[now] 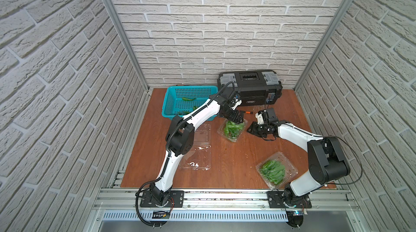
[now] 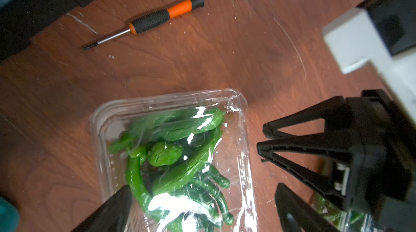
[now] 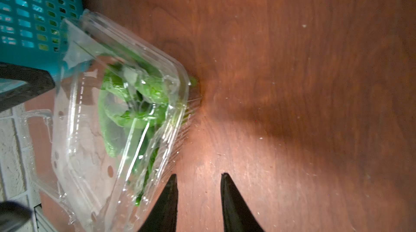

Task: Take small green peppers out of containers
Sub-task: Move the packing box to the center of the board, then open the packing box at the center of the board.

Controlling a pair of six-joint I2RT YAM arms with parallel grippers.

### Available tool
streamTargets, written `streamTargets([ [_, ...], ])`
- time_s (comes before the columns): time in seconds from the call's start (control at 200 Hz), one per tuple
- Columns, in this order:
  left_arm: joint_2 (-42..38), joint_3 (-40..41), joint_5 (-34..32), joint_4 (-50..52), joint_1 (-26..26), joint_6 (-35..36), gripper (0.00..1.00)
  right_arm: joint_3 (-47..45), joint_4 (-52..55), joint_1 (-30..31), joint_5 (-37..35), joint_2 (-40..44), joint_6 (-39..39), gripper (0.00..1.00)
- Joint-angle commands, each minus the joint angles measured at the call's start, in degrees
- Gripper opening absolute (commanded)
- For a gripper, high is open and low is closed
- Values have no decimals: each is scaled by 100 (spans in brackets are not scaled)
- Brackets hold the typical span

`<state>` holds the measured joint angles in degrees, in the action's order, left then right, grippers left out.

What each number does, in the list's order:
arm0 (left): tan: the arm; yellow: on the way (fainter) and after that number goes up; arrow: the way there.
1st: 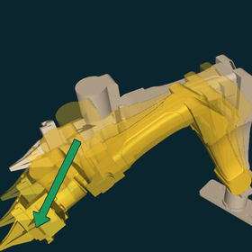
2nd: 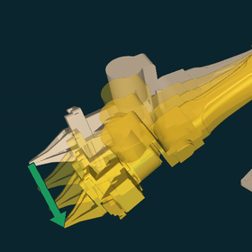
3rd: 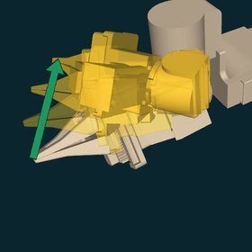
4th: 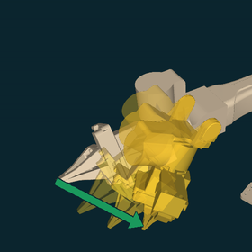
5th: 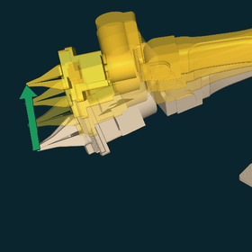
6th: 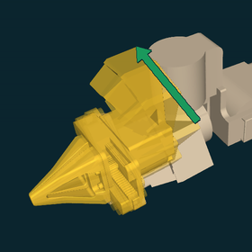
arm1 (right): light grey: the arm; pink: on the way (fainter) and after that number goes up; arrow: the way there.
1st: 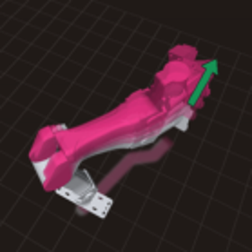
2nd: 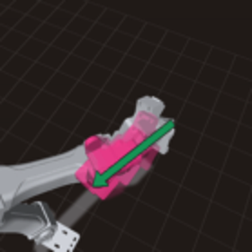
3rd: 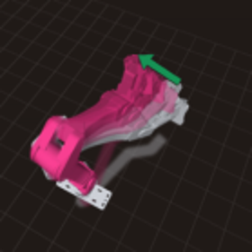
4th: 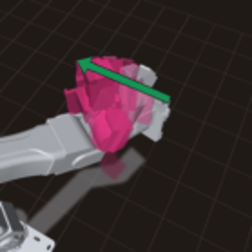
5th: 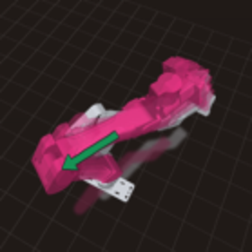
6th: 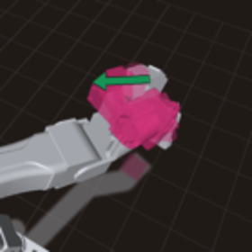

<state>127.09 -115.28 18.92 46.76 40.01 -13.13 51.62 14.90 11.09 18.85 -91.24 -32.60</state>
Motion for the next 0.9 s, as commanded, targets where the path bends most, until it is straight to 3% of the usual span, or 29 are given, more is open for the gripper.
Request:
streamTargets([
  [0.0, 10, -163, -339, 474, 44, 316, 98, -180, -456, 31, 448, 54, -110, 34],
  [0.59, -198, 322, -231, 210, -72, 119, 98, -389, -946, 262, 637, 62, -285, 33],
  [0.895, -225, 336, -171, 276, -53, 247, 98, -469, -1586, 423, 707, -443, -723, 33],
])
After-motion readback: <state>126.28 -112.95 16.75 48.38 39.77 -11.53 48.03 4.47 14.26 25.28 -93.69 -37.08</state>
